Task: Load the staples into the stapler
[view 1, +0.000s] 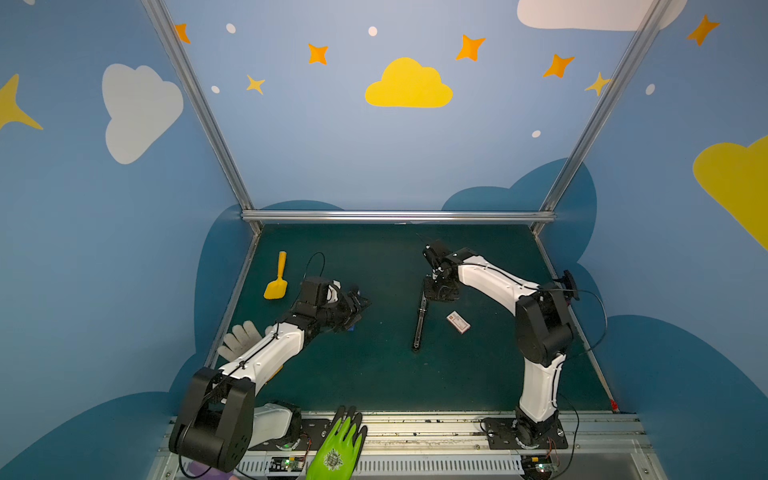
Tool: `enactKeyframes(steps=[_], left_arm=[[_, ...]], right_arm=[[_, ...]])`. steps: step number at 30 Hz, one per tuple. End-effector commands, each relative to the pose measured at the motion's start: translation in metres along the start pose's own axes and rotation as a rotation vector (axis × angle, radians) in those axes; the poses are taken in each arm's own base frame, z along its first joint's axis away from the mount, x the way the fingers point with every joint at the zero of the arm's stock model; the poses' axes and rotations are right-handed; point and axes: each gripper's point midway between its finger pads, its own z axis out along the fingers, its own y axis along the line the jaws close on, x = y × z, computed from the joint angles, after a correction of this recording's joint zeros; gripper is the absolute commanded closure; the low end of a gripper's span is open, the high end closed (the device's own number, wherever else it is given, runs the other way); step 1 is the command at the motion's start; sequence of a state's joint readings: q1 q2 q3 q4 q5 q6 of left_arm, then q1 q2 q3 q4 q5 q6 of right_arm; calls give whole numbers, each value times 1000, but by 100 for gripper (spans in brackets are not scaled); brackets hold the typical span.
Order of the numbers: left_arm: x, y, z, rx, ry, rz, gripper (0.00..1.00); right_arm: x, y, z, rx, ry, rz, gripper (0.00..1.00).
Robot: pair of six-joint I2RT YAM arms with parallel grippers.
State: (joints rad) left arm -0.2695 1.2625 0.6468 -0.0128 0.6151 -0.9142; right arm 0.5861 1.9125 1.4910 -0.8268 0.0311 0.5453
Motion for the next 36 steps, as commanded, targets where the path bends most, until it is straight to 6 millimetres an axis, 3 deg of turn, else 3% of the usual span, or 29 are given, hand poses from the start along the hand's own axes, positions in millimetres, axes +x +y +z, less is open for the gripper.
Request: enactKeyframes(steps=[1,8,15,21,26,31,33,36], left_arm=[[0,-2,-2,-23,-1,43,35],[3,1,-1,-29,7,39,35],[4,5,-6,-51,-3,45,35],[5,6,-11,-58,-15,44,35],[7,9,-16,-62,-30,38,35],[7,9,-20,-69,-41,42,35],[8,10,-22,-73,-45,42,35],[8,11,-25,-73,-57,41,35]], right_arm=[[19,0,6,-28,22,-8,61],[62,25,22,-90,160,-38,70],[75,65,30,-179,211,-93,72],[60,109,35,-334,229,-97,68],[31,134,34,-401,178,-89,61],[-4,135,31,-382,117,-104,58],[-9,131,23,-357,96,-143,56],[-18,118,7,-306,24,-202,42]])
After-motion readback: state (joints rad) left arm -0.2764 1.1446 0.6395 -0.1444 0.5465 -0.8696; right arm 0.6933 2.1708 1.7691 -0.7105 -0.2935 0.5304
